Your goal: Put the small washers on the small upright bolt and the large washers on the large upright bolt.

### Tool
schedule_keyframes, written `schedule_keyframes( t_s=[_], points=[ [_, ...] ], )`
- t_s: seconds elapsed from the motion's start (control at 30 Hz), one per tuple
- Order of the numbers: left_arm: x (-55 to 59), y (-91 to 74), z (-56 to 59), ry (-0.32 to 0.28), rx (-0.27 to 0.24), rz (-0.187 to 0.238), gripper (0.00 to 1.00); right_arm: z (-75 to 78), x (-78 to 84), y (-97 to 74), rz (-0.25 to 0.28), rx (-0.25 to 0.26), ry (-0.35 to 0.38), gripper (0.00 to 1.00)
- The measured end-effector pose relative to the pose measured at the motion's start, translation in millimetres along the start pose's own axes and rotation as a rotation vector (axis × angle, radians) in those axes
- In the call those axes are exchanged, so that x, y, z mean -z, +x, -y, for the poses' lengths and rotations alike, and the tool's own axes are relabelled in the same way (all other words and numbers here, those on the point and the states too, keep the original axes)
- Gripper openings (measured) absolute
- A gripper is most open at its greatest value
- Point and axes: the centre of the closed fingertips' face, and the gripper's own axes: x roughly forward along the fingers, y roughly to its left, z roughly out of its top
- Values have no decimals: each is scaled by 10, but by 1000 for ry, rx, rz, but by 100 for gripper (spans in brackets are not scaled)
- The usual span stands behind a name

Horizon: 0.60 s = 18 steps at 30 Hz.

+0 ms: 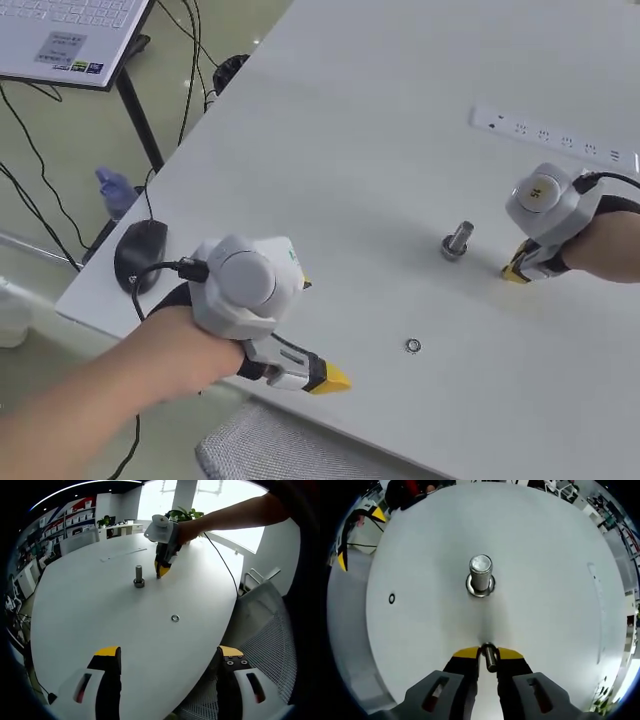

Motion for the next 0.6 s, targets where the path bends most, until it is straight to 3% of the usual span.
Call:
schedule_keyframes(
  t_s=[0.6],
  points=[
    [28, -24, 7, -7, -9, -2, 76, 17, -7, -68, 6, -12, -16, 28]
  ],
)
